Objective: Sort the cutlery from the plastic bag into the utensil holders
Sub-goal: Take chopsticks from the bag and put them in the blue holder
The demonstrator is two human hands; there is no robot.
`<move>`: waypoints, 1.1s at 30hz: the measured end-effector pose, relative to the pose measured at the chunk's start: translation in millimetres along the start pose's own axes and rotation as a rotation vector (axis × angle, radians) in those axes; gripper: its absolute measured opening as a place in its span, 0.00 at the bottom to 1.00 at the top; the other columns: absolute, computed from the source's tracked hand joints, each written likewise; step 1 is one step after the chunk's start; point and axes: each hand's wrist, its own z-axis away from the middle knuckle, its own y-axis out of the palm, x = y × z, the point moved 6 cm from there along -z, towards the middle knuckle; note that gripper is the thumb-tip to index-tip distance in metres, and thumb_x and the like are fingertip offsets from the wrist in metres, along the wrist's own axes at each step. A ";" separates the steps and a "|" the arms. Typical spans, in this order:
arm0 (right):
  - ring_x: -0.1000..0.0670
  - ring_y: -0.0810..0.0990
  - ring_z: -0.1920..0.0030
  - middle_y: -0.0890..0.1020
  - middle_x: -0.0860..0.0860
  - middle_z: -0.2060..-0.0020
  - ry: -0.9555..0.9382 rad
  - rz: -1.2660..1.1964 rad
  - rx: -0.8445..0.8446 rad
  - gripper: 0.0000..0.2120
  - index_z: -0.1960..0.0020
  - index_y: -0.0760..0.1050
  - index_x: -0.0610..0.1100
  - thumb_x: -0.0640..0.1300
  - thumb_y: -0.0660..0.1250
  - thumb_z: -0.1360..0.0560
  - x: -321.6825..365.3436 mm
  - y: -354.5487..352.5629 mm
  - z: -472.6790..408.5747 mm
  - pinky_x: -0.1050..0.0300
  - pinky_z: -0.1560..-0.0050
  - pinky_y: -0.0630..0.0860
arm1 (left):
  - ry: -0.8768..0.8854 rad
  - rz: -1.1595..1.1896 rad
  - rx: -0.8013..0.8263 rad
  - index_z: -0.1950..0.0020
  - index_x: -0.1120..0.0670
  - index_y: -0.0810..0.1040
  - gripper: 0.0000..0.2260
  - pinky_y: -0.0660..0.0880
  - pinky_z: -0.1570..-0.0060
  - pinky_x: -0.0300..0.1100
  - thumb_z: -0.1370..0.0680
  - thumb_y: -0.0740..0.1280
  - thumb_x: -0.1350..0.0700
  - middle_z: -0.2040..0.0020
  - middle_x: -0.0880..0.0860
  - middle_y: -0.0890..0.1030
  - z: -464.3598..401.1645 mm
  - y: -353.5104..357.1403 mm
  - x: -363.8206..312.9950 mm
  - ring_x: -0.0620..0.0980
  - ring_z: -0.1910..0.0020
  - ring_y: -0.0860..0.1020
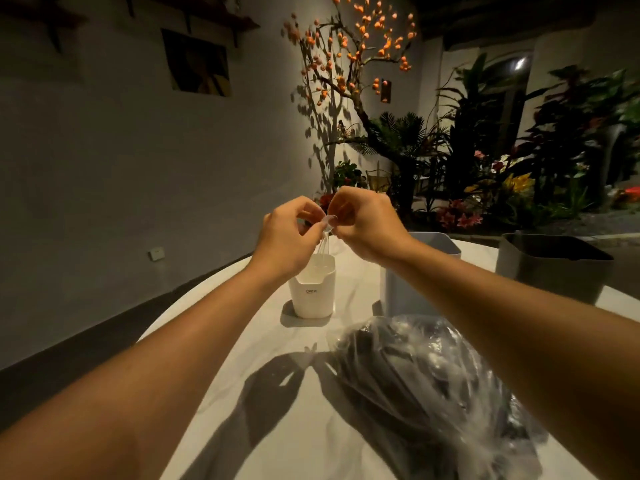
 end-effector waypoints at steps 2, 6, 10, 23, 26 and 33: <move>0.54 0.82 0.55 0.83 0.50 0.56 -0.005 0.022 0.034 0.09 0.49 0.80 0.44 0.35 0.74 0.27 -3.4 18.3 -16.0 0.57 0.52 0.82 | -0.009 -0.011 0.005 0.49 0.49 0.79 0.03 0.83 0.52 0.47 0.21 0.71 0.54 0.53 0.47 0.82 -9.9 -1.9 18.2 0.46 0.57 0.84; 0.51 0.82 0.53 0.83 0.51 0.55 0.009 0.083 0.080 0.07 0.52 0.80 0.46 0.38 0.75 0.27 -20.1 56.8 -44.3 0.53 0.50 0.82 | -0.040 -0.067 0.020 0.50 0.49 0.79 0.03 0.82 0.49 0.47 0.21 0.71 0.55 0.53 0.48 0.83 -26.5 4.6 60.8 0.46 0.54 0.82; 0.50 0.81 0.53 0.83 0.51 0.55 0.043 0.161 0.163 0.04 0.53 0.80 0.48 0.41 0.74 0.25 -45.1 93.8 -59.5 0.50 0.50 0.82 | -0.098 -0.145 0.087 0.52 0.49 0.79 0.03 0.79 0.47 0.45 0.22 0.73 0.55 0.54 0.47 0.83 -41.4 19.0 103.2 0.46 0.51 0.81; 0.48 0.81 0.51 0.83 0.49 0.51 0.129 0.267 0.289 0.06 0.51 0.82 0.47 0.38 0.71 0.24 -84.4 127.3 -64.0 0.54 0.49 0.81 | -0.226 -0.153 0.117 0.46 0.54 0.82 0.19 0.73 0.47 0.41 0.21 0.55 0.70 0.49 0.50 0.83 -48.5 38.5 138.4 0.48 0.46 0.78; 0.49 0.81 0.49 0.83 0.50 0.50 0.120 0.223 0.318 0.07 0.47 0.82 0.47 0.38 0.69 0.23 -73.9 109.5 -54.9 0.53 0.47 0.81 | -0.202 -0.107 0.116 0.47 0.53 0.82 0.17 0.75 0.45 0.43 0.20 0.56 0.69 0.51 0.50 0.83 -43.4 37.2 119.5 0.48 0.47 0.79; 0.51 0.80 0.49 0.84 0.50 0.48 0.152 0.113 0.302 0.09 0.42 0.82 0.45 0.40 0.66 0.21 -46.2 33.1 3.4 0.57 0.50 0.75 | -0.118 -0.039 0.227 0.45 0.49 0.78 0.07 0.76 0.46 0.45 0.16 0.61 0.56 0.46 0.49 0.80 -3.8 51.4 42.3 0.49 0.47 0.79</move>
